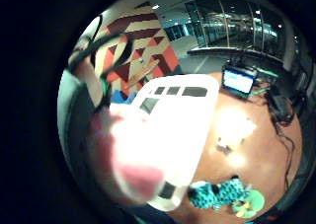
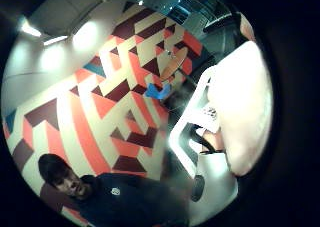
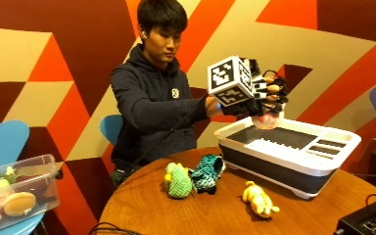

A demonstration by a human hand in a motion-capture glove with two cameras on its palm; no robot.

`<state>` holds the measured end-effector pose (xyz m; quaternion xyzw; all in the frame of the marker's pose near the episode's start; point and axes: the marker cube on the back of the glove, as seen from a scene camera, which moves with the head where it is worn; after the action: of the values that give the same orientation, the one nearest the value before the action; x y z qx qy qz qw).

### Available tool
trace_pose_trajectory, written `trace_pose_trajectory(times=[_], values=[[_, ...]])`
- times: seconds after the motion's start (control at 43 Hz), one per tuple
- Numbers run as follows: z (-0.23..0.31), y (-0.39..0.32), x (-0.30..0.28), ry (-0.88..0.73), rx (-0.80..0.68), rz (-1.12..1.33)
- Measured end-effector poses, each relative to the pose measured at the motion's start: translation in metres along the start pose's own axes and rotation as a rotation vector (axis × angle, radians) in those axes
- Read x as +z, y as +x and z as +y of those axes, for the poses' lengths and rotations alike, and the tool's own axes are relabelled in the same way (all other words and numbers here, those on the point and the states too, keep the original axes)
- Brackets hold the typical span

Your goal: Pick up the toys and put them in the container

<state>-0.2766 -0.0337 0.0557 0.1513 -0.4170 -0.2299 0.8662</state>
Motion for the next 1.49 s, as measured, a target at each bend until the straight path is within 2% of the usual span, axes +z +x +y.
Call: trace_pose_trajectory(times=[0.116,0.303,0.465,0.675,0.861,1.117,1.28,1.49], values=[[-0.004,0.016,0.006,-0.143,0.025,-0.038],[0.006,0.021,-0.044,-0.089,0.040,0.056],[0.035,0.045,-0.113,-0.135,0.112,0.259],[0.118,0.110,-0.165,-0.364,0.300,0.595],[0.178,0.164,-0.155,-0.578,0.439,0.681],[0.202,0.201,-0.131,-0.734,0.487,0.788],[0.202,0.205,-0.122,-0.713,0.434,0.794],[0.193,0.205,-0.119,-0.592,0.348,0.819]])
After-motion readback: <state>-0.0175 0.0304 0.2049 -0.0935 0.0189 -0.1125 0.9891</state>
